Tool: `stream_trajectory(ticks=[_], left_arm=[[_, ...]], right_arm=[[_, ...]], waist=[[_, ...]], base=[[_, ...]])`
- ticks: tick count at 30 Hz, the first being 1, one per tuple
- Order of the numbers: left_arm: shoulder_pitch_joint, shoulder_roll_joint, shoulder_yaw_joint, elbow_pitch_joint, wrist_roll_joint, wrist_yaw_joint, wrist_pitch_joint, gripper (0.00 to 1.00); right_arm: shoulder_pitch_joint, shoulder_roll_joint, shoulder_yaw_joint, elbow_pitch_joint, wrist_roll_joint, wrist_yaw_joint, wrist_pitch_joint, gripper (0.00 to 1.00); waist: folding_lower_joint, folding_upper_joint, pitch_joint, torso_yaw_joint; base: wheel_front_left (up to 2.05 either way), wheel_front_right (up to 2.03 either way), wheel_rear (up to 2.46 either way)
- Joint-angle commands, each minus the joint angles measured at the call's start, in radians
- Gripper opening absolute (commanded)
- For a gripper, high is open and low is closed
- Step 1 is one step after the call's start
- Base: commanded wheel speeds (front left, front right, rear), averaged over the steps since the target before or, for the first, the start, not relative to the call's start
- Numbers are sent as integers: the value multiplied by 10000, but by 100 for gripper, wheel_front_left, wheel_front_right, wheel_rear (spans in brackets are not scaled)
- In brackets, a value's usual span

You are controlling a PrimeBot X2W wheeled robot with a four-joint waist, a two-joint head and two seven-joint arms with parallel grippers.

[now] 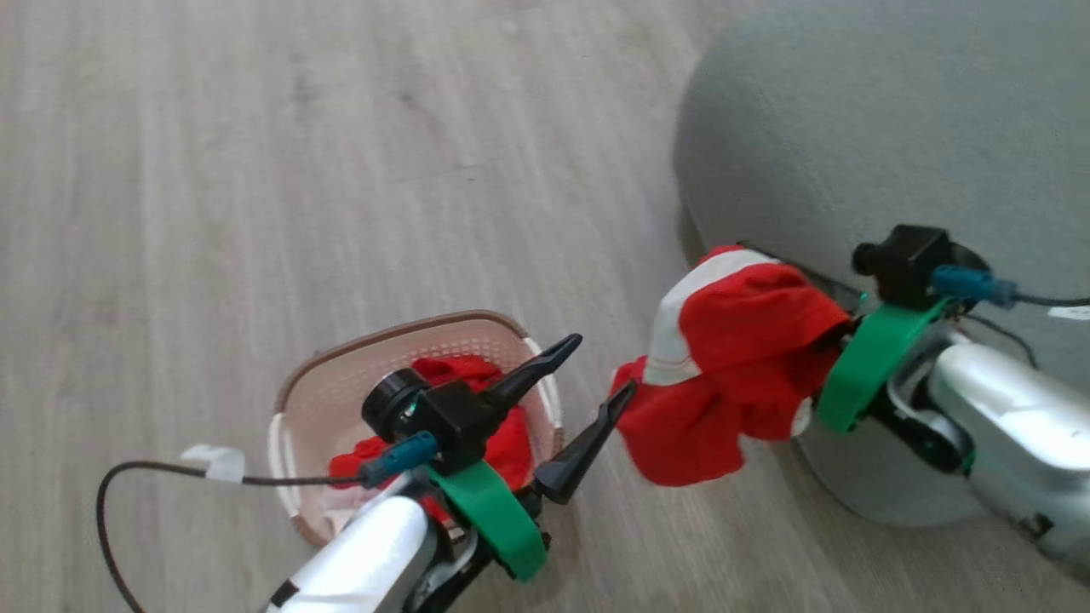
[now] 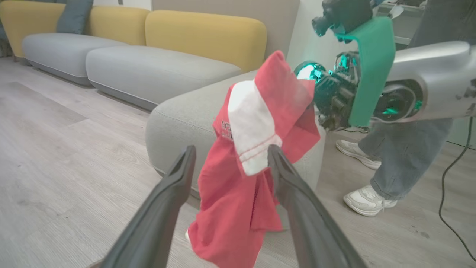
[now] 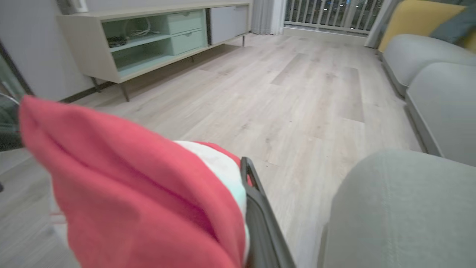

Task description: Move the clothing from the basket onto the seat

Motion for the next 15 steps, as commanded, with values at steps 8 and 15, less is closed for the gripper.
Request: stream_trajectory(ticks=[8, 15], left_arm=[[-430, -90, -10, 39, 131, -9, -123, 100], [-541, -103, -75, 56, 146, -9, -124, 100]], right_arm=[[24, -569, -942, -120, -93, -4, -67, 0], [228, -723, -1607, -211, -225, -4, -67, 0]], waist=[[-1, -1, 358, -1023], [-1, -1, 554, -1093]], base=[[0, 0, 0], [0, 0, 0]])
